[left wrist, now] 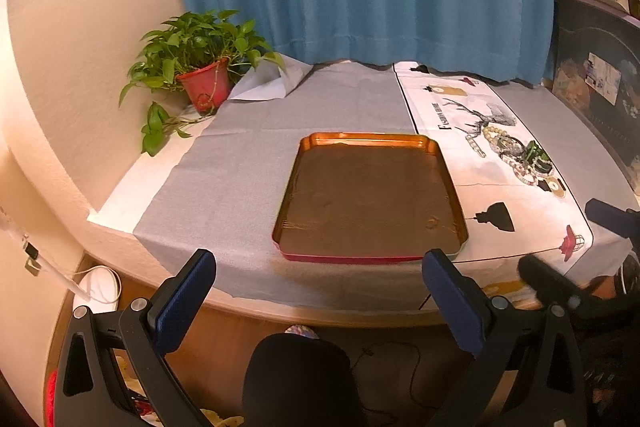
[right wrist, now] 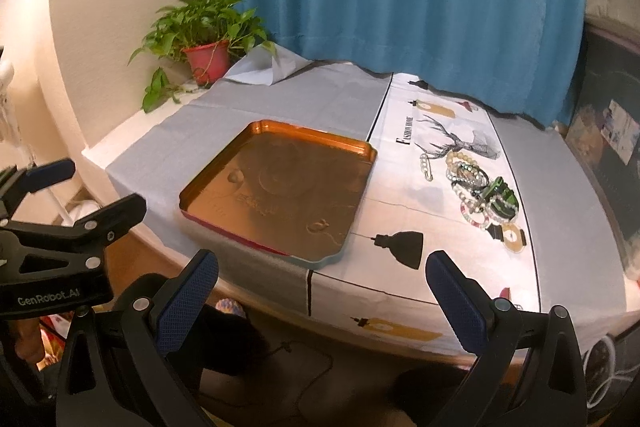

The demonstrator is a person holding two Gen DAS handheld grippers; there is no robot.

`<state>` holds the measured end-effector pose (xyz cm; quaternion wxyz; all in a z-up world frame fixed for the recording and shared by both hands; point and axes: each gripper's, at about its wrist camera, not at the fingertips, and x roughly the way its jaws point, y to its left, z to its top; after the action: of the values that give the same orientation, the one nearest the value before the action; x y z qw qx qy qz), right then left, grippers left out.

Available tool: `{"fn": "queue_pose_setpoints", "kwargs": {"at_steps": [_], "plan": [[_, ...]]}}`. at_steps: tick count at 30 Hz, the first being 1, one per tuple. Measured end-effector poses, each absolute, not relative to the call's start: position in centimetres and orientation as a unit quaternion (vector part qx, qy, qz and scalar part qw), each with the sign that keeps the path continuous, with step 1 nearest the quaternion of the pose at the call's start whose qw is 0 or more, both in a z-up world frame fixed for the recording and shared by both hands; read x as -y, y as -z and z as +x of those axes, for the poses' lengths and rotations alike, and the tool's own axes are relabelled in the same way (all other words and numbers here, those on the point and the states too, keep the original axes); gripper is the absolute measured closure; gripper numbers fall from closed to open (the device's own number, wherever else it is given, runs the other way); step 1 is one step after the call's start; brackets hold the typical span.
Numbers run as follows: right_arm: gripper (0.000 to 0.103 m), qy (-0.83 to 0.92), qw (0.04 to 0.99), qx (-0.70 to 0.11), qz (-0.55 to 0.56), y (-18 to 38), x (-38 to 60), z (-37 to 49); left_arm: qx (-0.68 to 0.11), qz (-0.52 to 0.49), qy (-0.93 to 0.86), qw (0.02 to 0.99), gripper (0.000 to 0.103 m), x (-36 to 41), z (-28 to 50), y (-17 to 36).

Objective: Organize jewelry

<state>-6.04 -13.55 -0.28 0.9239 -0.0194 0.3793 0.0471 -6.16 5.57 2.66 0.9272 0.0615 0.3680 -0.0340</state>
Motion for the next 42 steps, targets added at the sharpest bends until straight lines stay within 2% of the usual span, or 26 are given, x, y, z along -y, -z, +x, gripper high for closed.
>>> {"fn": "queue_pose_setpoints", "kwargs": {"at_steps": [6,8,10,16,24,31,35,37,39,42], "plan": [[0.000,0.000,0.915,-0.401,0.053,1.0,21.5,-5.5,-0.407,0.080,0.066,0.908,0.000,-1.8,-3.5,-1.2],[0.000,0.029,0.915,-0.393,0.085,1.8,25.1,-5.3,-0.416,0.093,0.074,0.901,0.000,-0.2,-2.7,-0.6],[0.000,0.041,0.927,-0.343,0.149,3.7,29.2,-4.2,-0.422,0.107,0.082,0.896,0.000,1.8,-1.9,0.2],[0.000,0.120,0.908,-0.353,0.192,7.5,40.6,-0.5,-0.430,0.133,0.104,0.887,0.000,7.7,1.2,1.7],[0.000,0.121,0.888,-0.418,0.149,12.6,43.9,5.8,-0.438,0.154,0.129,0.876,0.000,14.8,6.0,3.5],[0.000,0.146,0.884,-0.436,0.087,14.8,44.0,10.6,-0.439,0.163,0.144,0.872,0.000,18.6,8.4,4.7],[0.000,0.166,0.881,-0.430,0.103,14.9,45.5,10.6,-0.444,0.159,0.182,0.863,0.000,21.5,9.8,5.6],[0.002,0.186,0.878,-0.428,0.106,14.9,46.4,9.9,-0.452,0.156,0.206,0.853,0.000,23.2,10.5,6.2],[0.011,0.197,0.876,-0.429,0.096,15.0,47.2,9.1,-0.461,0.149,0.231,0.844,0.000,24.8,11.1,6.9],[0.011,0.202,0.877,-0.424,0.099,14.8,48.9,8.0,-0.468,0.151,0.248,0.835,0.000,27.0,12.3,7.9]]}}
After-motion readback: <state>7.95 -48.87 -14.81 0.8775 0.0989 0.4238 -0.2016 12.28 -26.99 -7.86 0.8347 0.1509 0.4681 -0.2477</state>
